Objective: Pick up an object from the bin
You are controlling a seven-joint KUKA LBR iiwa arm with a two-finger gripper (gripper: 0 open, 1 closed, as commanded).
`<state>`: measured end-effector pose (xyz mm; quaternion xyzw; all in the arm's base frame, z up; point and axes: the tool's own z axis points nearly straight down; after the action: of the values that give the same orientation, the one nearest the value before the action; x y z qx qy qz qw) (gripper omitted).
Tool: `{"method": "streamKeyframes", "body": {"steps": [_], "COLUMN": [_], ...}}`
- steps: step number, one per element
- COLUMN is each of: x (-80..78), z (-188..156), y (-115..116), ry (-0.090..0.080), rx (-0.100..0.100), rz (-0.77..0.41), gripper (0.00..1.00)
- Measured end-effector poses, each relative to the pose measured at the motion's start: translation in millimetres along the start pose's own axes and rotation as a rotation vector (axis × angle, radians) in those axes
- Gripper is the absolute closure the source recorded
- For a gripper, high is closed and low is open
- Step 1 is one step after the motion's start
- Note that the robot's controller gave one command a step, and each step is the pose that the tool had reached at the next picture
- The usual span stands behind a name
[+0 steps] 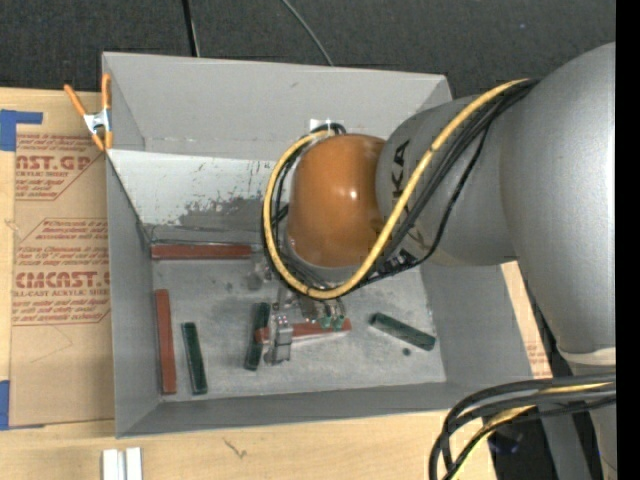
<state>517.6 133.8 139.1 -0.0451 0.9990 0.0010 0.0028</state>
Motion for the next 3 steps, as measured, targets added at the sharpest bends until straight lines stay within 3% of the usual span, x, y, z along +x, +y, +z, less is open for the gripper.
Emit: {"method": "streamKeyframes", "body": {"steps": [1,2,3], "x": [-7.8,-7.8,-2.2], "z": [69,69,-114], "y": [-57,-57,-46], "ry": [0.006,0.006,-0.005], "rx": [0.001,0.001,0.0], "rz": [-0.018,-0.018,0.013], "gripper": [1.0,1.0,1.0]}}
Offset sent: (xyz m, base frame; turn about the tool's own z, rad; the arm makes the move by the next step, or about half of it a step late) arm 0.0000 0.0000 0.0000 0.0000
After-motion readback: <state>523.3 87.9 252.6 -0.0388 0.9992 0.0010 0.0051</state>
